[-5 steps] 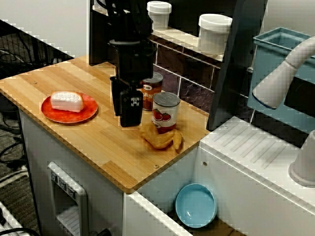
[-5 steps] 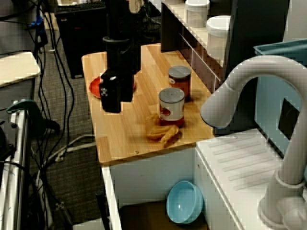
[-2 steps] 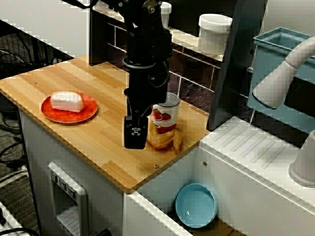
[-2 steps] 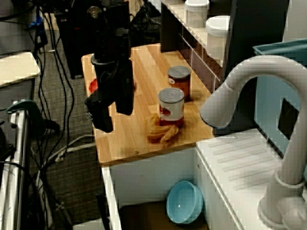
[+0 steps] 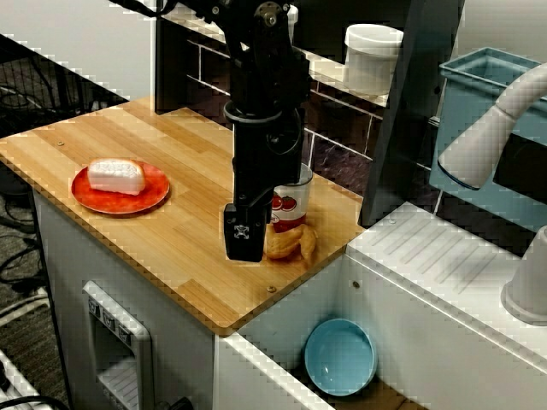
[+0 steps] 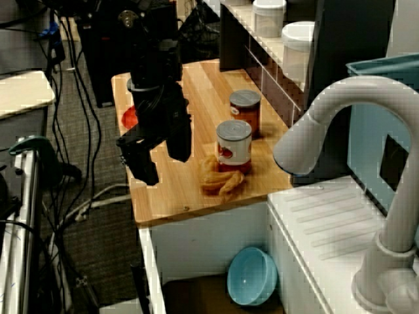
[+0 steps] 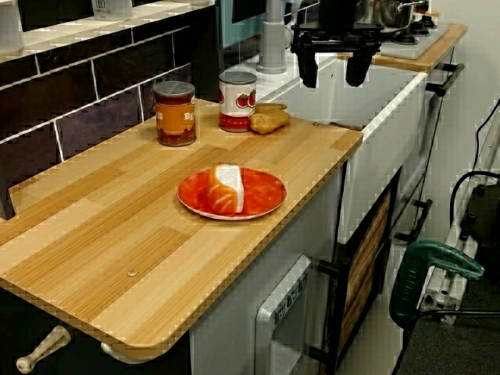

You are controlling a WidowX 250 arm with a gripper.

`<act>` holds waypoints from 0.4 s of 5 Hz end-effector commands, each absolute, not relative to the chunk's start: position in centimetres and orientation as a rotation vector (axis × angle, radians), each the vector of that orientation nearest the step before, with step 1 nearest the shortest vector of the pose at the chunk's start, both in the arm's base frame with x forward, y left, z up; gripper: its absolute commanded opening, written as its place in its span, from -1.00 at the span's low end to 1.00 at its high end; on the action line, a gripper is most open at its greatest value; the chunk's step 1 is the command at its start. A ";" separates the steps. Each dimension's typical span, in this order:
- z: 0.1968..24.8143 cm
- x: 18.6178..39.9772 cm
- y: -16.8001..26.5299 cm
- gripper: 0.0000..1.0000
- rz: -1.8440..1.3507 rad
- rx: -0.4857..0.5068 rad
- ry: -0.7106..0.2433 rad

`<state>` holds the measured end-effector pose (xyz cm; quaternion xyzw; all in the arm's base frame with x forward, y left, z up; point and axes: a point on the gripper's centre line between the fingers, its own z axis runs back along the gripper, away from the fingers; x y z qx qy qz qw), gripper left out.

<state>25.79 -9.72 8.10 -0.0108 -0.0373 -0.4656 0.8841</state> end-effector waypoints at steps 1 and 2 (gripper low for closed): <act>9.9 27.9 -9.7 1.00 -1.121 -0.008 -0.222; 9.6 28.6 -9.6 1.00 -1.155 0.034 -0.271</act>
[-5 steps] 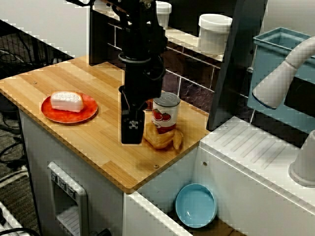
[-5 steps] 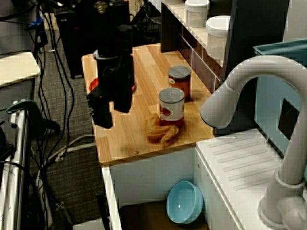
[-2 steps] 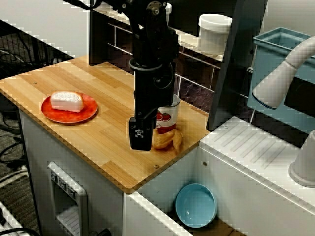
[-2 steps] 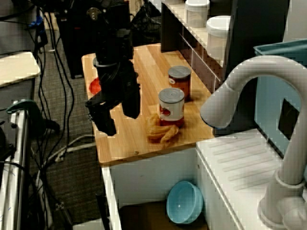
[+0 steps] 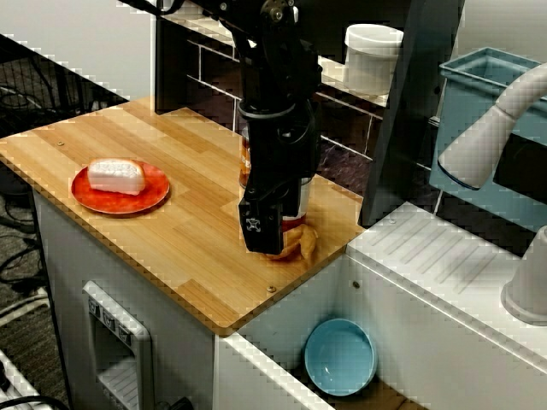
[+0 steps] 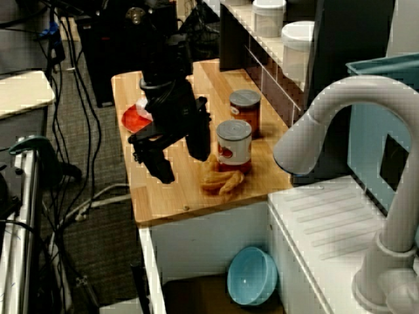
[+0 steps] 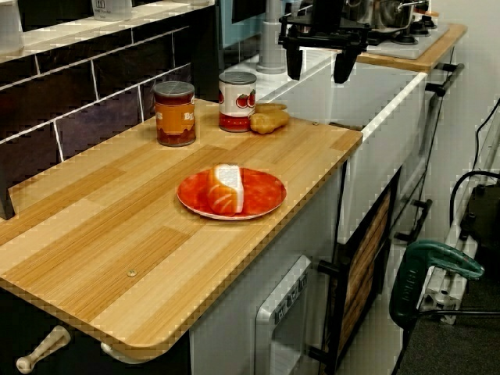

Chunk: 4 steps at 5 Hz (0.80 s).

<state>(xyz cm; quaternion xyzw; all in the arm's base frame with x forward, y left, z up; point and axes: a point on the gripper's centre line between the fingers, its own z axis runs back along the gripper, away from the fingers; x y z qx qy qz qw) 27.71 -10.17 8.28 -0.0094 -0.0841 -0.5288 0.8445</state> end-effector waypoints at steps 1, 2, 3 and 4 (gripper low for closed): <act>9.1 29.9 -8.7 1.00 -1.144 0.026 -0.316; 8.9 31.2 -7.9 1.00 -1.146 -0.008 -0.343; 8.8 31.9 -7.4 1.00 -1.146 -0.030 -0.360; 8.4 32.8 -7.0 1.00 -1.138 -0.046 -0.358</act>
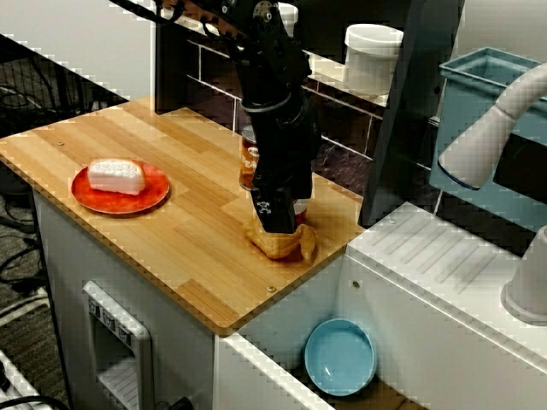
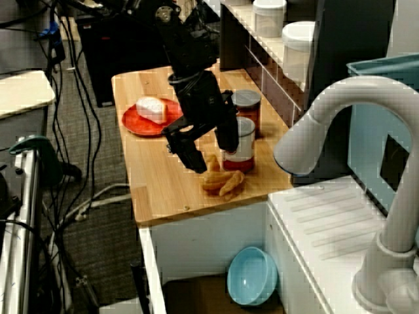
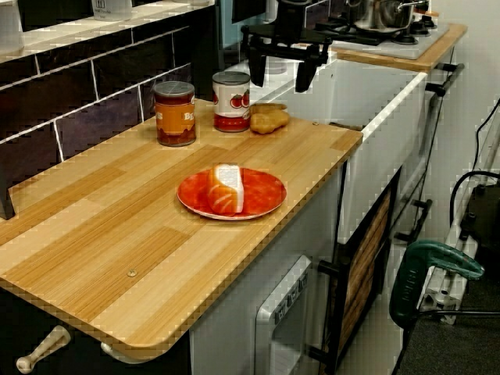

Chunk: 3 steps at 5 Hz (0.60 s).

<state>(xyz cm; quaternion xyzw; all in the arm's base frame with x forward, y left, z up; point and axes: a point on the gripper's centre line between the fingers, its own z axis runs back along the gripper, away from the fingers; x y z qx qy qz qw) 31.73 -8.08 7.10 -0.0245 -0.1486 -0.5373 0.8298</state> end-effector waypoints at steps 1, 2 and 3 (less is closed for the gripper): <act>8.0 33.5 -6.8 1.00 -1.123 -0.049 -0.344; 7.8 33.6 -6.8 1.00 -1.118 -0.033 -0.332; 7.5 33.4 -6.7 1.00 -1.109 -0.027 -0.306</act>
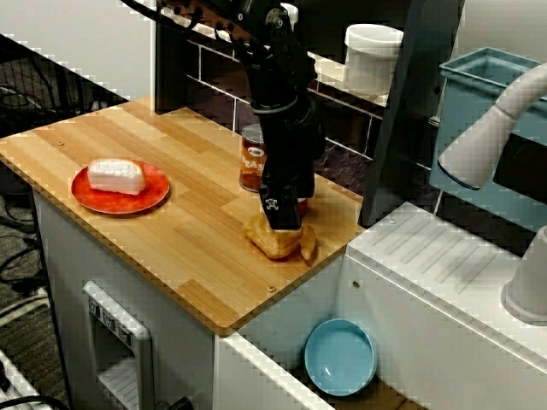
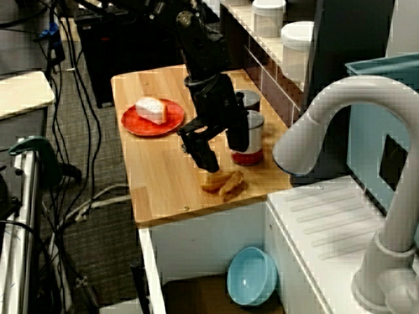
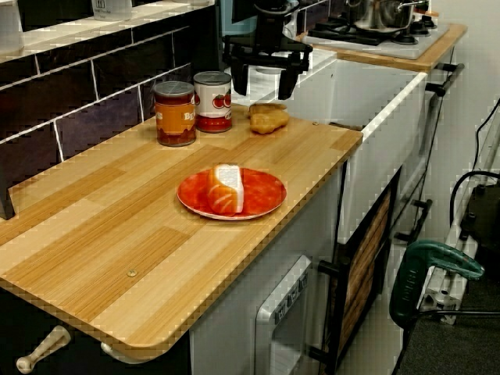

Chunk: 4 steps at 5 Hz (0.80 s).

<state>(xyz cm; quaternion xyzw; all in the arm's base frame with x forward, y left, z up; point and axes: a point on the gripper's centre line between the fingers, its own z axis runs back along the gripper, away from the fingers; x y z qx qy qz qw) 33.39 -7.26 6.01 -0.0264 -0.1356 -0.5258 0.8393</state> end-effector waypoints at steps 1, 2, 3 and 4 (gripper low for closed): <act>7.4 33.0 -6.6 1.00 -1.120 -0.026 -0.251; 7.2 32.7 -5.7 1.00 -1.151 -0.044 -0.163; 6.9 32.4 -4.8 1.00 -1.164 -0.058 -0.133; 6.9 32.1 -4.5 1.00 -1.167 -0.058 -0.129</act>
